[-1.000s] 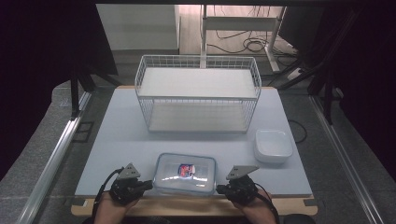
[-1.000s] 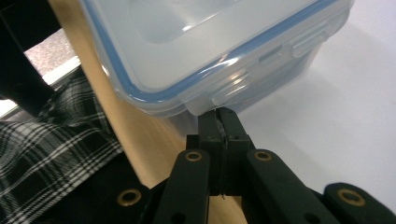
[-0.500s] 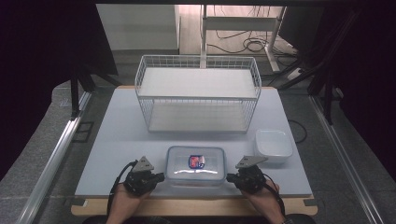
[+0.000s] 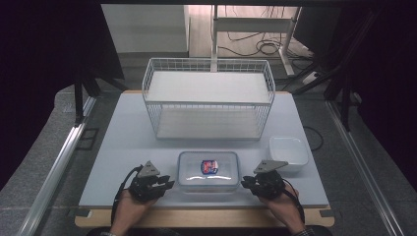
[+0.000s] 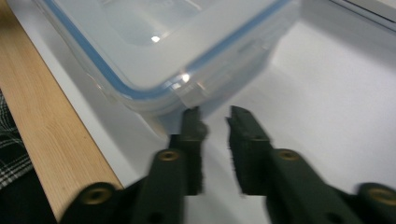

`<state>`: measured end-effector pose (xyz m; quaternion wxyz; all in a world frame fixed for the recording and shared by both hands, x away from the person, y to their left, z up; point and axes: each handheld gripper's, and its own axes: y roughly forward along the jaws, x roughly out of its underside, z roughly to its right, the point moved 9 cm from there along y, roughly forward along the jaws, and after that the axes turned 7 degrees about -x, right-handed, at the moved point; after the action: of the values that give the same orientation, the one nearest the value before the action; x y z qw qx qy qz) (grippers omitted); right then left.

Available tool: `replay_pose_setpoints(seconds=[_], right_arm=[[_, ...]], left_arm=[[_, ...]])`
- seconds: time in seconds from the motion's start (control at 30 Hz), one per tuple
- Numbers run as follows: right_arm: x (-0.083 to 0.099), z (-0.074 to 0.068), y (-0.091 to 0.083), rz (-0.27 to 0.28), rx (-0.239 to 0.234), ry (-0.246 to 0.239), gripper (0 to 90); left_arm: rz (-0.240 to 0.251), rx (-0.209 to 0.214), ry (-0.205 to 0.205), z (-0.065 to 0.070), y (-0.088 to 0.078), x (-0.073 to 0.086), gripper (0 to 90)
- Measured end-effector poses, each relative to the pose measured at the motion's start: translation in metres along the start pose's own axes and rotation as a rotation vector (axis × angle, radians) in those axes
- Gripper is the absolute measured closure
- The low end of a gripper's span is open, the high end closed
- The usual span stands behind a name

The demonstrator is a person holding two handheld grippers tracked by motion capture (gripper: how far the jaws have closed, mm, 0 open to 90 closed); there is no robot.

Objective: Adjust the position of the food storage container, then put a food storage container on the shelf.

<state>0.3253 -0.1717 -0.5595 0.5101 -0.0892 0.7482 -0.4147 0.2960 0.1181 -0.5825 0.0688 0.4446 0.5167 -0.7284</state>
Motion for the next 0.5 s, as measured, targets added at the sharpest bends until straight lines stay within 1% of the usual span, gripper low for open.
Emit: replay_pose_setpoints(seconds=[0.03,0.07,0.1,0.13,0.17,0.2,0.23,0.27,0.37,0.4,0.47,0.5], right_arm=[[0.0,0.0,0.0,0.0,0.0,0.0,70.2],[0.003,0.003,-0.003,0.003,0.005,-0.001,59.4],[0.005,0.006,-0.005,0.006,0.011,0.004,53.9],[0.006,0.008,-0.006,0.014,0.013,0.013,49.1],[0.006,0.008,-0.006,0.014,0.013,0.013,49.1],[0.005,0.01,-0.008,0.032,0.013,0.029,40.4],[0.005,0.011,-0.008,0.04,0.017,0.029,36.3],[0.004,0.012,-0.009,0.045,0.022,0.029,33.1],[0.003,0.013,-0.011,0.059,0.027,0.03,26.4],[0.002,0.014,-0.012,0.064,0.03,0.031,24.7],[0.002,0.015,-0.013,0.072,0.029,0.035,23.1],[0.001,0.016,-0.013,0.081,0.029,0.04,21.2]], left_arm=[[0.002,-0.011,0.005,-0.003,-0.001,0.002,62.5],[-0.001,-0.041,0.024,-0.007,-0.002,0.006,48.5],[-0.008,-0.052,0.021,-0.009,-0.002,0.008,43.8],[-0.009,-0.047,0.009,-0.01,-0.003,0.01,39.0],[-0.009,-0.047,0.009,-0.01,-0.003,0.01,33.7],[-0.006,-0.037,0.002,-0.011,-0.004,0.01,28.8],[0.011,-0.024,-0.017,-0.011,-0.005,0.01,23.9],[0.02,-0.021,-0.015,-0.011,-0.006,0.01,19.0],[0.026,-0.026,-0.015,-0.012,-0.005,0.011,11.5],[0.026,-0.026,-0.015,-0.012,-0.005,0.011,10.5],[0.037,-0.007,-0.022,-0.012,-0.005,0.011,10.2],[0.041,-0.01,-0.021,-0.013,-0.004,0.011,9.8]])
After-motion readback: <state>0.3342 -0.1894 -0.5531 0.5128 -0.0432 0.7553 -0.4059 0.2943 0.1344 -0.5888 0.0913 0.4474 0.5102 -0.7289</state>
